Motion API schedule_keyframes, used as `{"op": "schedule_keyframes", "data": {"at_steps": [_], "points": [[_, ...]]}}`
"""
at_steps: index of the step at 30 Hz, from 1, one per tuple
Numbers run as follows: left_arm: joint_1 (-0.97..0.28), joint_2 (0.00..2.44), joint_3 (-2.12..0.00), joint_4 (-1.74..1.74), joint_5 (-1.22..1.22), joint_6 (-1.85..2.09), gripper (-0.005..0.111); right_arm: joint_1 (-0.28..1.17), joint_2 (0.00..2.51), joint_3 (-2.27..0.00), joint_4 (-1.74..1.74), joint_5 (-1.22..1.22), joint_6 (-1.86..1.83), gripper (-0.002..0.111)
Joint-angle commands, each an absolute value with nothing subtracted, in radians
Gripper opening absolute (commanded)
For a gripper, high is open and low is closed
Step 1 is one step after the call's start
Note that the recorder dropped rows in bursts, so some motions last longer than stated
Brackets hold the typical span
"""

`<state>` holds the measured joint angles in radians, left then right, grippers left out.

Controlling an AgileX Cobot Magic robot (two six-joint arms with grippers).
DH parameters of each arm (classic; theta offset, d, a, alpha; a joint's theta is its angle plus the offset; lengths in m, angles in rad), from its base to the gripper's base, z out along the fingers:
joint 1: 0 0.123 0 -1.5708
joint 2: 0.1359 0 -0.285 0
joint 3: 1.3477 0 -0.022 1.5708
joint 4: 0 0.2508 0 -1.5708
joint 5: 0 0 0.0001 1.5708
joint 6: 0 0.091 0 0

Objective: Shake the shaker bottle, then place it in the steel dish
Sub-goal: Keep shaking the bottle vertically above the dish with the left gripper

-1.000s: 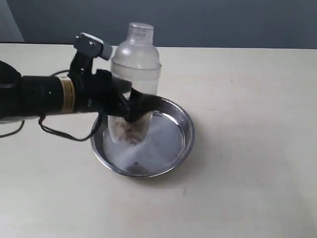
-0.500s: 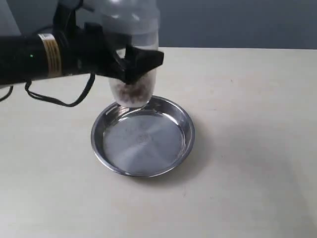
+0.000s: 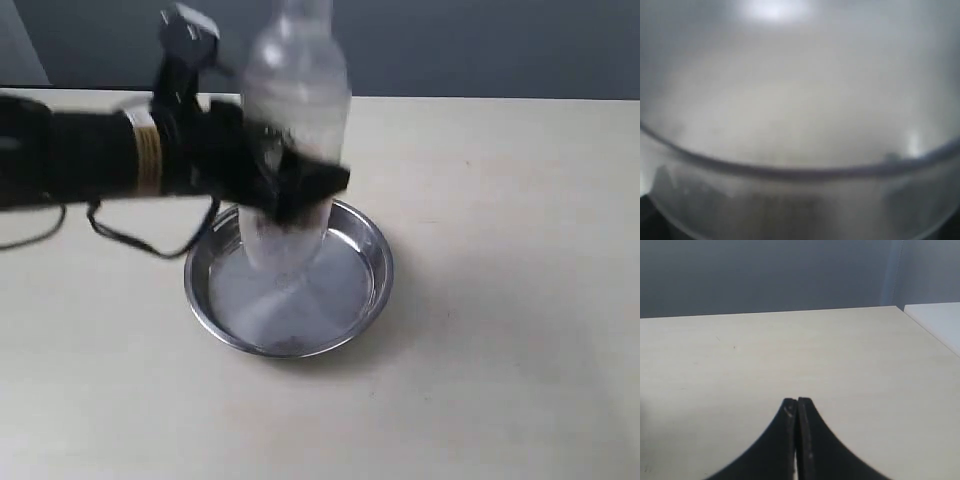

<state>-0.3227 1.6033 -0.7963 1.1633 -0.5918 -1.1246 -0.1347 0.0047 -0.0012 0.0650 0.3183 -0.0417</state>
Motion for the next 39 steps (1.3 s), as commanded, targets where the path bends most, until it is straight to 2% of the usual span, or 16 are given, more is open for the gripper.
{"op": "schedule_keyframes", "data": {"at_steps": [1, 4, 6, 9, 13, 15, 17, 18, 20, 23, 26, 29, 32, 35, 37, 39], "points": [[-0.256, 1.579, -0.813, 1.058, -0.832, -1.117, 0.0, -0.138, 0.0, 0.0, 0.066, 0.305, -0.044, -0.001], [-0.283, 1.499, -0.864, 1.17, -0.663, -1.12, 0.0, -0.138, 0.0, 0.0, 0.066, 0.305, -0.044, -0.001], [-0.333, 1.542, -0.815, 1.189, -0.502, -1.117, 0.0, -0.138, 0.0, 0.0, 0.066, 0.305, -0.044, -0.001], [-0.324, 1.649, -0.76, 1.121, -0.607, -1.098, 0.0, -0.138, 0.0, 0.0, 0.066, 0.305, -0.044, -0.001], [-0.261, 1.529, -0.827, 1.112, -0.797, -1.148, 0.0, -0.138, 0.0, 0.0, 0.066, 0.305, -0.044, -0.001], [-0.285, 1.46, -0.86, 1.209, -0.67, -1.145, 0.0, -0.138, 0.0, 0.0, 0.066, 0.305, -0.044, -0.001], [-0.346, 1.509, -0.821, 1.225, -0.467, -1.14, 0.0, -0.138, 0.0, 0.0, 0.066, 0.305, -0.044, -0.001], [-0.359, 1.557, -0.8, 1.185, -0.45, -1.14, 0.0, -0.138, 0.0, 0.0, 0.066, 0.305, -0.044, -0.001], [-0.329, 1.645, -0.775, 1.153, -0.61, -1.152, 0.0, -0.138, 0.0, 0.0, 0.066, 0.305, -0.044, -0.001], [-0.276, 1.581, -0.819, 1.118, -0.818, -1.192, 0.0, -0.138, 0.0, 0.0, 0.066, 0.305, -0.044, -0.001], [-0.297, 1.47, -0.9, 1.22, -0.674, -1.19, 0.0, -0.138, 0.0, 0.0, 0.066, 0.305, -0.044, -0.001], [-0.373, 1.532, -0.854, 1.25, -0.418, -1.19, 0.0, -0.138, 0.0, 0.0, 0.066, 0.305, -0.044, -0.001], [-0.366, 1.631, -0.808, 1.199, -0.557, -1.194, 0.0, -0.138, 0.0, 0.0, 0.066, 0.305, -0.044, -0.001], [-0.337, 1.546, -0.848, 1.139, -0.705, -1.194, 0.0, -0.138, 0.0, 0.0, 0.066, 0.305, -0.044, -0.001], [-0.362, 1.441, -0.922, 1.202, -0.594, -1.163, 0.0, -0.138, 0.0, 0.0, 0.066, 0.305, -0.044, -0.001], [-0.406, 1.47, -0.897, 1.233, -0.447, -1.159, 0.0, -0.138, 0.0, 0.0, 0.066, 0.305, -0.044, -0.001]]}}
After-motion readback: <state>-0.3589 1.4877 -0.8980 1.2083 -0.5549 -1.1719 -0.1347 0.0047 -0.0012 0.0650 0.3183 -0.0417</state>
